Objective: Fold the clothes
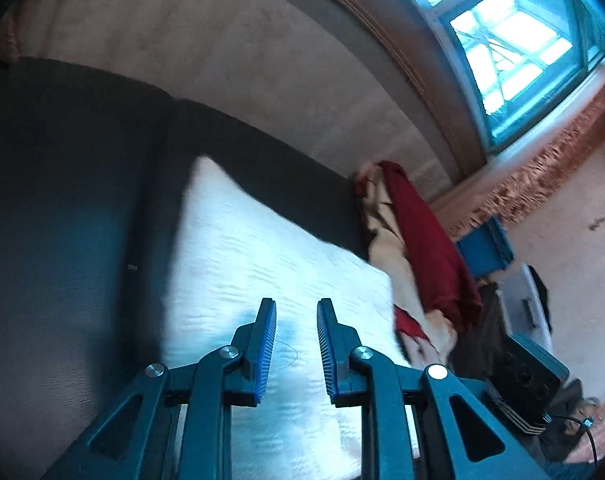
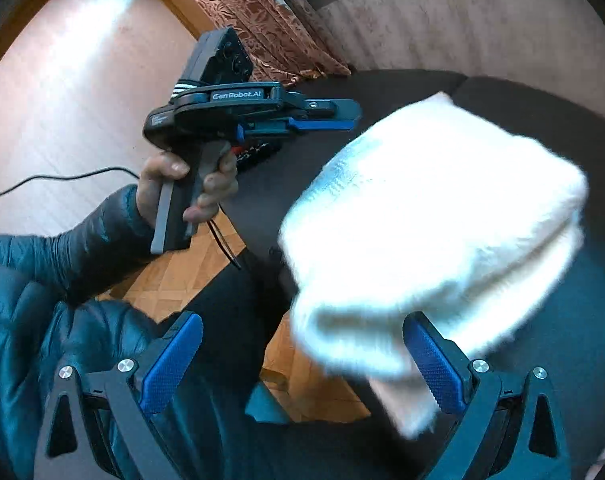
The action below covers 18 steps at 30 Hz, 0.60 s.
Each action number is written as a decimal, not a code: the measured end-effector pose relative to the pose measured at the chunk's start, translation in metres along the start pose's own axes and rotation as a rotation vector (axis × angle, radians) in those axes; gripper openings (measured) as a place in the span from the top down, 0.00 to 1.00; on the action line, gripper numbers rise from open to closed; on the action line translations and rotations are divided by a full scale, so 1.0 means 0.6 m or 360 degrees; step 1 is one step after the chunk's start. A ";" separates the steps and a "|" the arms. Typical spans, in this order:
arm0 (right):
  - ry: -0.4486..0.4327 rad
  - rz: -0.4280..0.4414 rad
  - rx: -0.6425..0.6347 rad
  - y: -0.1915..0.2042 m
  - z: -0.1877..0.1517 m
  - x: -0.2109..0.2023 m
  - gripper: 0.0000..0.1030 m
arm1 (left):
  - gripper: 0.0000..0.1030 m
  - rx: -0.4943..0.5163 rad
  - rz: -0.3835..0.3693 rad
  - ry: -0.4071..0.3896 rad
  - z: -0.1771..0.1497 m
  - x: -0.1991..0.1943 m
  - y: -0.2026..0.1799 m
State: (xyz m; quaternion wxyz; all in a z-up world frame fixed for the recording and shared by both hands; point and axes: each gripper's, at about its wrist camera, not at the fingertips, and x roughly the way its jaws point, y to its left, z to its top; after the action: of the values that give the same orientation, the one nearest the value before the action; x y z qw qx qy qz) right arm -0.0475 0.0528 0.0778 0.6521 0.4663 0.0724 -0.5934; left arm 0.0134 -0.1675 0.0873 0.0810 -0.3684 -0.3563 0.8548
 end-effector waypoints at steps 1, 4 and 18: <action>-0.0012 0.0034 0.0030 -0.001 0.006 0.010 0.01 | 0.82 0.0012 -0.0026 0.0028 -0.003 0.018 -0.006; -0.0014 0.0078 0.0104 -0.005 0.003 0.039 0.24 | 0.82 0.0008 -0.0094 0.0102 -0.021 0.058 -0.007; -0.0211 -0.0008 0.0653 -0.102 -0.125 -0.004 0.79 | 0.92 0.0108 -0.0100 0.0071 -0.042 0.054 -0.012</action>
State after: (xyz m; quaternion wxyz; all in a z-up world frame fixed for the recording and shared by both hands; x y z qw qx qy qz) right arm -0.0653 0.1150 0.0054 0.5454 0.5489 -0.0919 -0.6267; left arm 0.0065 -0.1355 0.0618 0.1282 -0.3730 -0.3366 0.8551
